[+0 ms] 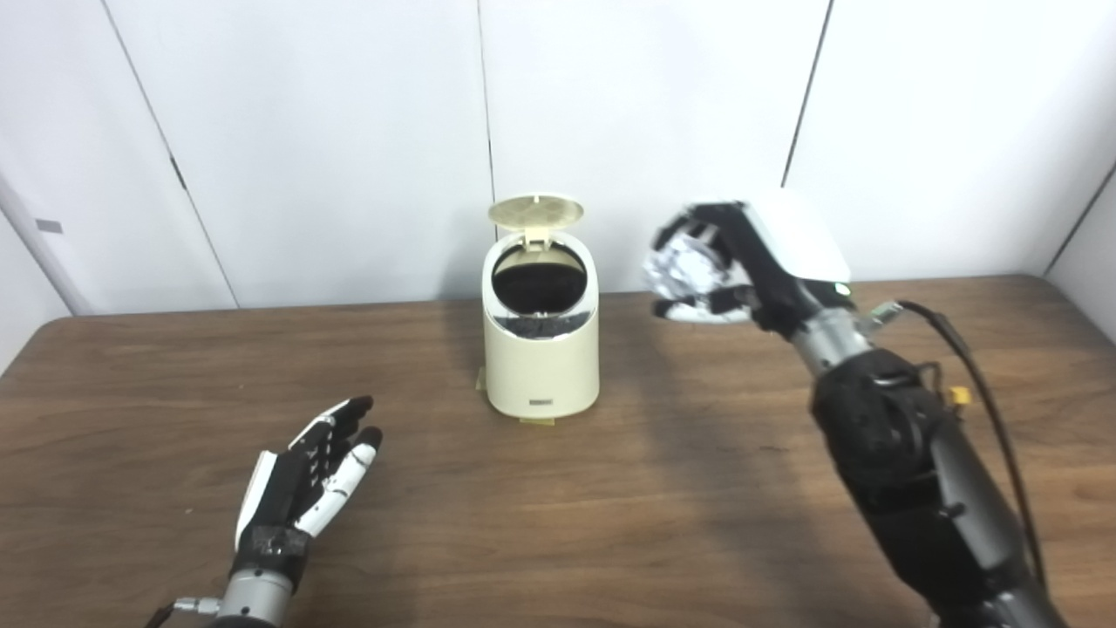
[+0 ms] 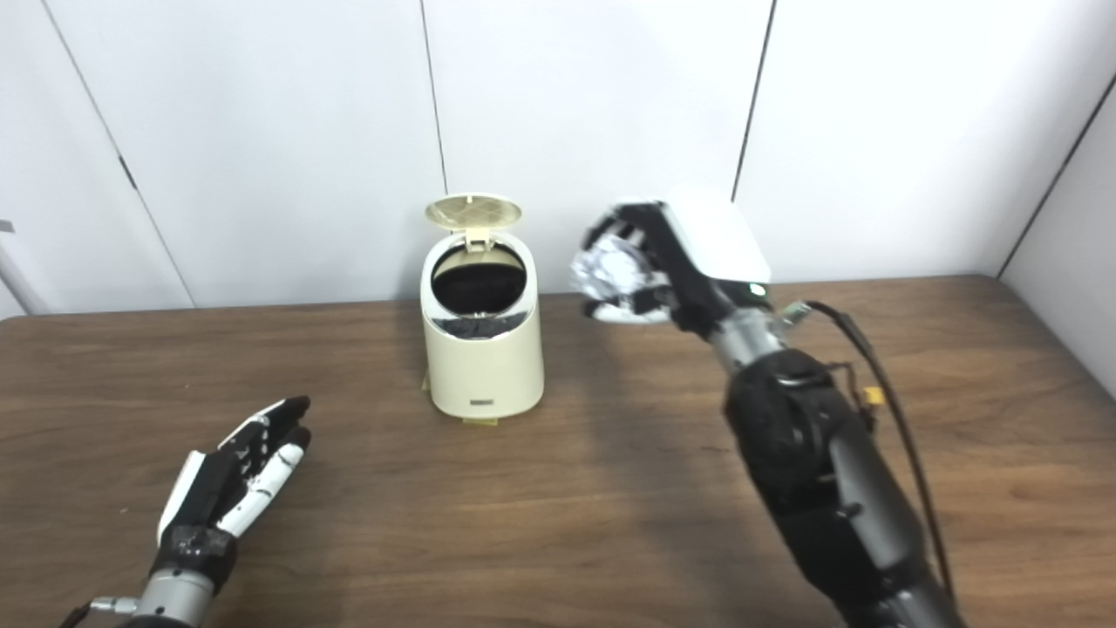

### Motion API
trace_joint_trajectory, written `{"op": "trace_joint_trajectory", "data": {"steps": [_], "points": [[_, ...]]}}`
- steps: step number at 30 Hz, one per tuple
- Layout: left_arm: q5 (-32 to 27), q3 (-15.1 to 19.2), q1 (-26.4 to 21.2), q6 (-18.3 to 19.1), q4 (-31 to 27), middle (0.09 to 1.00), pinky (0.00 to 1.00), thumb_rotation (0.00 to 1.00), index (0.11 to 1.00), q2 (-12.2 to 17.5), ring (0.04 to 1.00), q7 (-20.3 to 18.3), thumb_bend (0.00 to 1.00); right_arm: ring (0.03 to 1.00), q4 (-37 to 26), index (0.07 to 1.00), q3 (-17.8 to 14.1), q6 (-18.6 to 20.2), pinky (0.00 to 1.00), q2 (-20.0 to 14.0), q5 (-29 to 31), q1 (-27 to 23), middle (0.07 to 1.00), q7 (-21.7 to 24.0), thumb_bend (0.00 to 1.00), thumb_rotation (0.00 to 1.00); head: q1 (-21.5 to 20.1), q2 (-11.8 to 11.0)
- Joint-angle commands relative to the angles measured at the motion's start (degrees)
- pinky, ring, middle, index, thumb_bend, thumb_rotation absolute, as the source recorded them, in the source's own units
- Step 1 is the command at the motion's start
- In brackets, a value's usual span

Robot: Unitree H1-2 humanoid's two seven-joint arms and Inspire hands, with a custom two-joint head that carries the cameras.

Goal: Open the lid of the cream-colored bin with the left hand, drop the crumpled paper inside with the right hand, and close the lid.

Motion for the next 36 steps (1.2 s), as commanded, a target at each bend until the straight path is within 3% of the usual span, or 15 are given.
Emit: {"op": "trace_joint_trajectory", "data": {"steps": [1, 3, 4, 5, 6, 8, 10, 15, 24, 36], "points": [[0.4, -0.2, -0.9, -1.4, -0.1, 0.894, 0.92, 0.59, 0.871, 0.1, 0.916, 0.9, 0.60, 0.379, -1.3, 0.524, -0.1, -1.7, 0.34, 1.0, -0.3, -3.1, 0.504, -0.3, 0.49, 0.00, 0.0, 0.0], [0.5, -0.3, -0.9, -1.5, 0.2, 0.894, 0.92, 0.59, 0.871, -0.1, 0.916, 1.1, 0.60, 0.376, -0.2, 0.530, 0.6, -2.6, 0.39, 2.2, -1.6, -3.9, 0.503, -1.3, 0.50, 0.00, 0.6, -0.3], [0.5, -0.4, -0.9, -1.6, 0.2, 0.891, 0.93, 0.59, 0.869, -0.2, 0.917, 1.2, 0.59, 0.377, 0.4, 0.528, 0.9, -3.1, 0.54, 2.7, -2.1, -4.3, 0.505, -1.8, 0.51, 0.00, 0.8, -0.4], [0.6, -0.5, -0.9, -1.6, 0.3, 0.891, 0.93, 0.60, 0.868, -0.3, 0.917, 1.3, 0.59, 0.377, 1.0, 0.527, 1.0, -3.5, 0.59, 3.2, -2.4, -4.6, 0.506, -2.1, 0.51, 0.00, 1.1, -0.5], [0.7, -0.5, -0.9, -1.7, 0.4, 0.890, 0.94, 0.60, 0.868, -0.3, 0.918, 1.3, 0.60, 0.377, 1.7, 0.525, 1.0, -3.6, 0.58, 3.9, -2.4, -4.9, 0.509, -2.2, 0.51, 0.00, 1.2, -0.6], [1.0, -0.7, -0.8, -1.9, 0.6, 0.896, 0.95, 0.61, 0.870, -0.3, 0.925, 1.5, 0.60, 0.381, 3.6, 0.518, 1.1, -4.5, 0.44, 5.4, -2.2, -5.7, 0.519, -3.1, 0.51, 0.00, 1.6, -0.8], [1.3, -0.9, -0.8, -2.1, 0.9, 0.899, 0.95, 0.62, 0.871, -0.3, 0.927, 1.9, 0.61, 0.381, 5.6, 0.521, 1.4, -5.7, 0.44, 6.6, -2.1, -6.5, 0.516, -4.2, 0.51, 0.00, 1.9, -1.0], [1.9, -1.2, -0.8, -2.6, 1.0, 0.893, 0.93, 0.62, 0.876, -0.1, 0.917, 2.1, 0.60, 0.370, 10.8, 0.547, 2.3, -6.1, 0.33, 9.9, -3.4, -8.6, 0.510, -7.2, 0.51, 0.00, 2.8, -1.5], [2.5, -1.4, -0.3, -2.4, 0.6, 0.898, 0.94, 0.63, 0.878, -0.6, 0.923, 2.7, 0.63, 0.375, 20.2, 0.546, 3.2, -8.1, 0.33, 13.7, -3.2, -11.9, 0.509, -12.2, 0.51, 0.00, 3.6, -1.8], [1.3, -0.8, 0.0, -2.6, 0.0, 0.893, 0.95, 0.62, 0.875, -0.6, 0.923, 2.8, 0.64, 0.374, 27.5, 0.539, 2.8, -8.3, 0.34, 14.7, -2.0, -13.2, 0.505, -15.5, 0.51, 0.00, 3.2, -1.6]]}}
